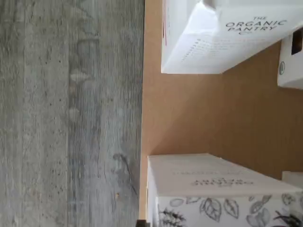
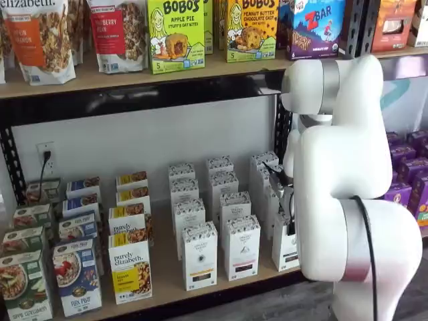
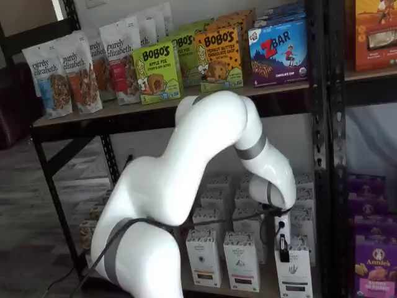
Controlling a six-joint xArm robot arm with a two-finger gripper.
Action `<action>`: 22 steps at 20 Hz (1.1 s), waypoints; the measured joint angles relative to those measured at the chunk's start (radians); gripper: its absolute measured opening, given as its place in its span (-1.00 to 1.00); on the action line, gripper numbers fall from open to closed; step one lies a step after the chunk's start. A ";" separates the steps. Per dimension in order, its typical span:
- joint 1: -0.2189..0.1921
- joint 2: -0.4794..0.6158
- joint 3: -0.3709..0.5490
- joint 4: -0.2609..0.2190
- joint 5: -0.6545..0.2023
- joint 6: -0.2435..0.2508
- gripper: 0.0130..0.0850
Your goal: Pick up the white box with a green strip in the middle, on the bottom shelf, the sixth box from the left
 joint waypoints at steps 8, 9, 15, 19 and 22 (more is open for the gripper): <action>-0.003 -0.006 0.000 -0.009 0.013 0.006 0.56; -0.003 -0.006 0.000 -0.008 0.012 0.004 0.44; -0.004 -0.013 0.010 -0.017 0.004 0.011 0.00; -0.008 -0.033 0.038 -0.063 -0.010 0.048 0.00; -0.012 -0.069 0.078 -0.098 0.002 0.076 0.00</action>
